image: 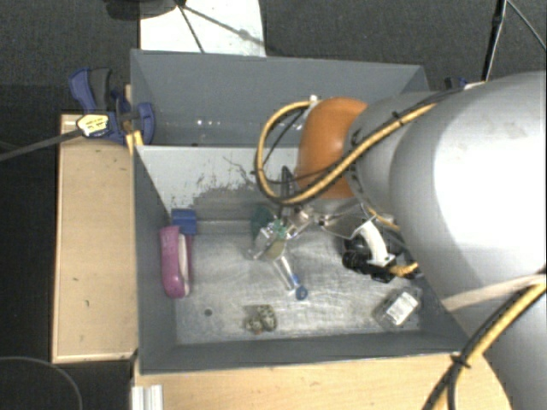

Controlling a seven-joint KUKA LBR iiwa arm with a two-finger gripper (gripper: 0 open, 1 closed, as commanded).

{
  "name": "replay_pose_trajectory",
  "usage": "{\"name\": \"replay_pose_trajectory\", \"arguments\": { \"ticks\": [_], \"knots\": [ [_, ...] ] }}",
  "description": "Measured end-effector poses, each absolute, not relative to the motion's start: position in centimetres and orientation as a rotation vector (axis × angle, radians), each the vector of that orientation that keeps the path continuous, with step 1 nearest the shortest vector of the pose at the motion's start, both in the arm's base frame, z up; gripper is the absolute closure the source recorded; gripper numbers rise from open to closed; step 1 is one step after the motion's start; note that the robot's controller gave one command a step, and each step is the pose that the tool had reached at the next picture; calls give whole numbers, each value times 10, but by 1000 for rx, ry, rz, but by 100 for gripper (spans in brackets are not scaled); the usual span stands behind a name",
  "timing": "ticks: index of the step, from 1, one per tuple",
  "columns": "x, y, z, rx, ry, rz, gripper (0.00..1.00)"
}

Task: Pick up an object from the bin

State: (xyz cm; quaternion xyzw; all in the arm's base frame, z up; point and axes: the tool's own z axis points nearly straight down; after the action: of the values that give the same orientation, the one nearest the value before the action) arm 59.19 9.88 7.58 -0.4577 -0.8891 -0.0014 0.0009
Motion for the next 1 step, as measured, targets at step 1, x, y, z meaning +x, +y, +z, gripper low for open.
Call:
{"name": "replay_pose_trajectory", "arguments": {
  "ticks": [1],
  "knots": [
    [593, 96, 78, -1436, -2793, 3, 100]
  ]
}}
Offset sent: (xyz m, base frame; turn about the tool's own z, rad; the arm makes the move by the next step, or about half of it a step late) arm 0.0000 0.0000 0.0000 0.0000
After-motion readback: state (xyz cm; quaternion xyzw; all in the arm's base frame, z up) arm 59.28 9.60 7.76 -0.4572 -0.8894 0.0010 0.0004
